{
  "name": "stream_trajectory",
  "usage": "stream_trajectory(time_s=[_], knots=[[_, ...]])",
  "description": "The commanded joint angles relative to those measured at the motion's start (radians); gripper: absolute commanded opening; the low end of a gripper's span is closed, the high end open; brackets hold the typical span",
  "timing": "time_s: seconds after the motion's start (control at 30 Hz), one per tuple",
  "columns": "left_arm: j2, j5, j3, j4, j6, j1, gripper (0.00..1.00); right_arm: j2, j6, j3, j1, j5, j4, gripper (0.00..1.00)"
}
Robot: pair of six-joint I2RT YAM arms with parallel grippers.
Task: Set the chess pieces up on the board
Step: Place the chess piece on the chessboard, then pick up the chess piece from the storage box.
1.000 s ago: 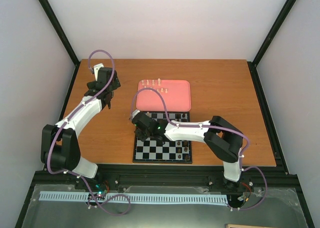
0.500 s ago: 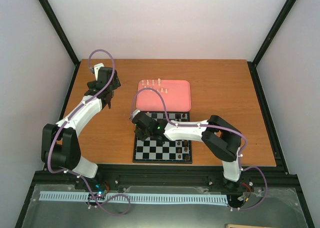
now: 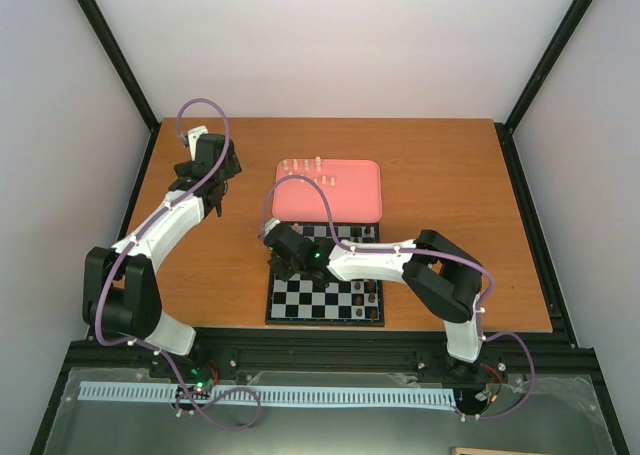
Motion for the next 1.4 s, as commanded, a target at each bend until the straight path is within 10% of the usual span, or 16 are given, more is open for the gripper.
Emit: stream_trajectory(time_s=[0.0, 0.8, 1.37], knots=[[0.005, -0.004, 0.039, 0.001, 0.016, -0.005, 1.00, 0.005, 0.004, -0.002, -0.006, -0.012, -0.010, 0.20], [-0.038, 0.014, 0.026, -0.002, 0.014, -0.005, 1.00, -0.213, -0.036, 0.045, -0.033, 0.137, -0.122, 0.64], [-0.042, 0.019, 0.021, 0.007, 0.015, -0.005, 1.00, 0.247, -0.115, 0.620, -0.469, 0.008, -0.226, 0.62]])
